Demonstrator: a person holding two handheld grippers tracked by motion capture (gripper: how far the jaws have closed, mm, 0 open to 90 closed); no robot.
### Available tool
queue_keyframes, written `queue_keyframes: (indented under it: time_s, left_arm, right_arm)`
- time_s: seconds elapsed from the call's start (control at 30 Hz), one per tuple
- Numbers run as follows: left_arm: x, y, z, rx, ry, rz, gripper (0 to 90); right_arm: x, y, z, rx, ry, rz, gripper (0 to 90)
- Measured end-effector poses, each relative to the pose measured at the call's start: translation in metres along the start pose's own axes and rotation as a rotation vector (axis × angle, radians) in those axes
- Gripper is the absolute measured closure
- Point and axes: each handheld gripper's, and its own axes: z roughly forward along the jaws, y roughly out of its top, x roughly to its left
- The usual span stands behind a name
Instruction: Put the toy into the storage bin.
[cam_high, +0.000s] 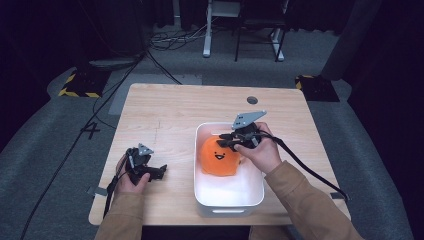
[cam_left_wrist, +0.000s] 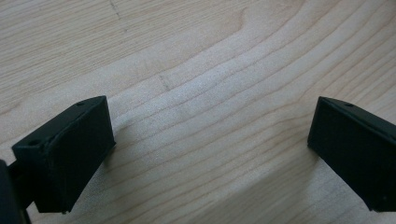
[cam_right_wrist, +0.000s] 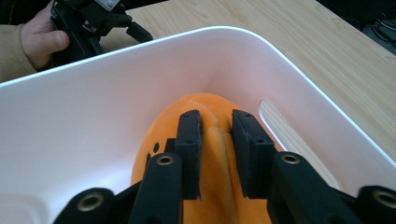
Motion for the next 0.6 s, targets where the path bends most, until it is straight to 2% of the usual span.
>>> queue_keyframes:
  time_s: [0.13, 0.2, 0.33, 0.6]
  left_arm:
    - [0.0, 0.0, 0.0, 0.002, 0.002, -0.001, 0.6]
    - [0.0, 0.0, 0.0, 0.003, -0.001, 0.0, 0.6]
    - [0.0, 0.0, -0.001, 0.007, -0.003, 0.0, 0.6]
    - [0.0, 0.0, 0.0, 0.005, -0.003, 0.0, 0.6]
  right_arm:
    - [-0.004, -0.005, 0.0, -0.008, -0.002, 0.018, 67.2]
    - [-0.004, -0.005, -0.002, -0.001, -0.029, 0.017, 62.6]
    - [-0.002, -0.004, -0.005, -0.017, -0.032, 0.018, 55.4]
    - [-0.002, -0.001, -0.018, -0.063, -0.066, 0.013, 50.7]
